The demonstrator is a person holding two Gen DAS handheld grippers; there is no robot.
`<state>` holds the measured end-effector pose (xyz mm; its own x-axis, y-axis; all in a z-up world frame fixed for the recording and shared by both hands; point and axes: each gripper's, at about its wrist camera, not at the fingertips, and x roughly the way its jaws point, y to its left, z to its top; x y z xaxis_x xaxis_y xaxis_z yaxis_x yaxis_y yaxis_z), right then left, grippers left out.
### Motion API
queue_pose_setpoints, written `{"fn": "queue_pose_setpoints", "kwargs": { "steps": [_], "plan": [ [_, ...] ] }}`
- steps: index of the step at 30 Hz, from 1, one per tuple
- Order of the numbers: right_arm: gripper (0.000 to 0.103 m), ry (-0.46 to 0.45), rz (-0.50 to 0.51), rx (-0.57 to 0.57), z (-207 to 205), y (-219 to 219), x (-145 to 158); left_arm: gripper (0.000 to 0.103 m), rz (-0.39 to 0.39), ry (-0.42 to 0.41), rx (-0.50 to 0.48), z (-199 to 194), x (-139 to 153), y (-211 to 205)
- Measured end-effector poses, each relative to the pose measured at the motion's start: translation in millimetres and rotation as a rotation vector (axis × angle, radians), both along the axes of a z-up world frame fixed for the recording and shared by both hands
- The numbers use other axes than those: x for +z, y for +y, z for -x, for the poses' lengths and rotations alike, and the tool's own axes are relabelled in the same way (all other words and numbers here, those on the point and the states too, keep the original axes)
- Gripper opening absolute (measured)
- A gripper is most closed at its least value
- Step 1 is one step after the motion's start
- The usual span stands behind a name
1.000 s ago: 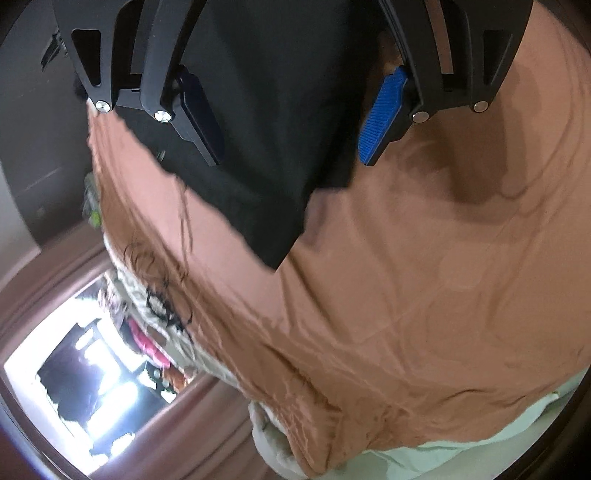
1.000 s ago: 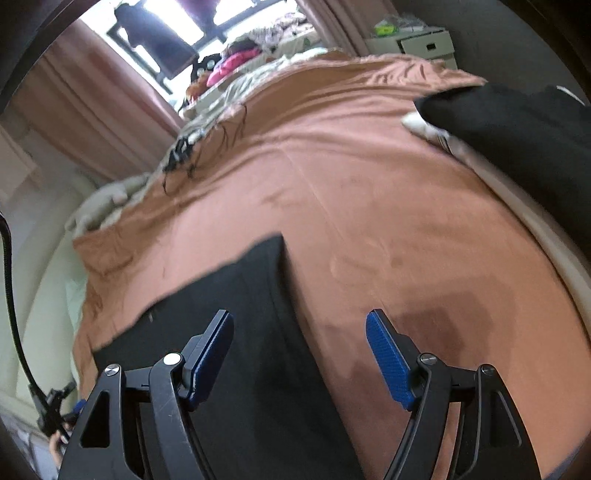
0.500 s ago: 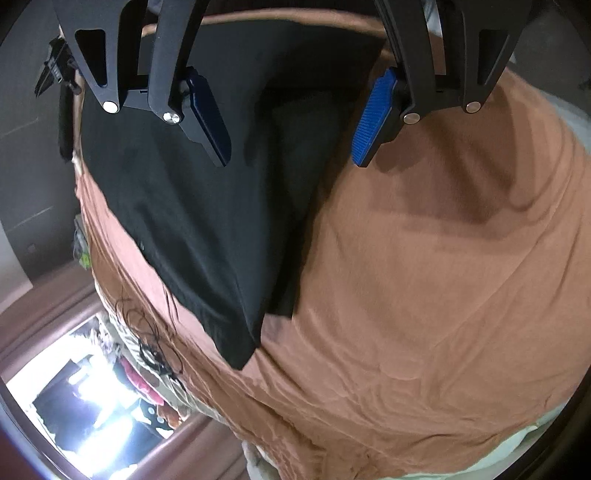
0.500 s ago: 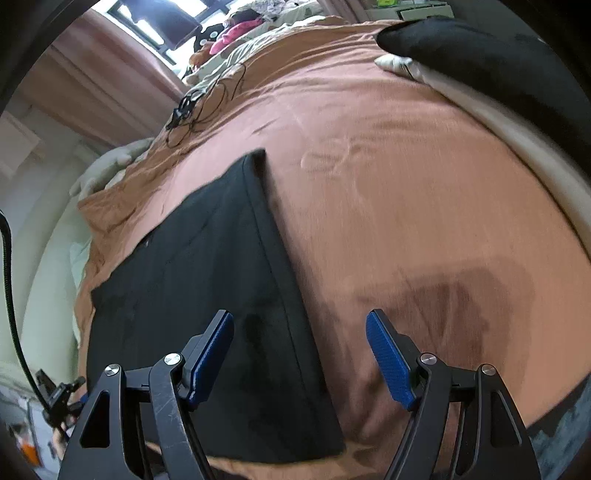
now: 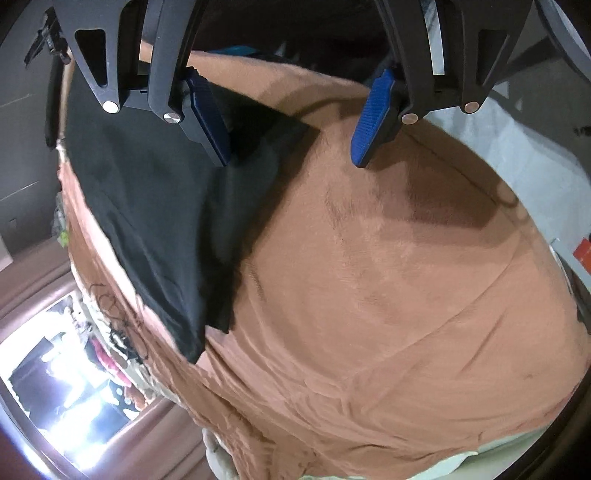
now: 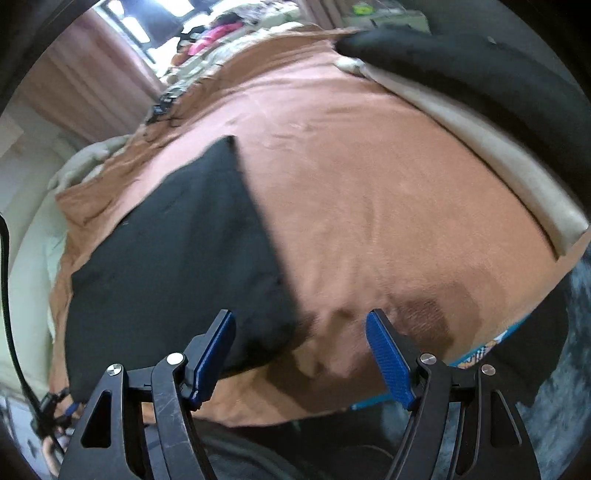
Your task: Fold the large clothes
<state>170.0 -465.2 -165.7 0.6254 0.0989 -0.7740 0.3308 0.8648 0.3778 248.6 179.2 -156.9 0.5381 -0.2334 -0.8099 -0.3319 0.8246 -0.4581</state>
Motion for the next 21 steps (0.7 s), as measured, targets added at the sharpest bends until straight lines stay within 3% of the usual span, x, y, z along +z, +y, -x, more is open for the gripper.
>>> {"fn": "queue_pose_setpoints", "kwargs": {
  "steps": [8,21],
  "plan": [
    [0.074,-0.058,0.022,0.196,-13.2,81.0,24.9,0.069,0.141,-0.084,0.01,21.0,2.1,3.8],
    [0.069,-0.027,0.074,0.443,-61.8,222.5,17.3,0.069,0.257,-0.076,-0.004,11.4,-16.5,9.8]
  ]
}}
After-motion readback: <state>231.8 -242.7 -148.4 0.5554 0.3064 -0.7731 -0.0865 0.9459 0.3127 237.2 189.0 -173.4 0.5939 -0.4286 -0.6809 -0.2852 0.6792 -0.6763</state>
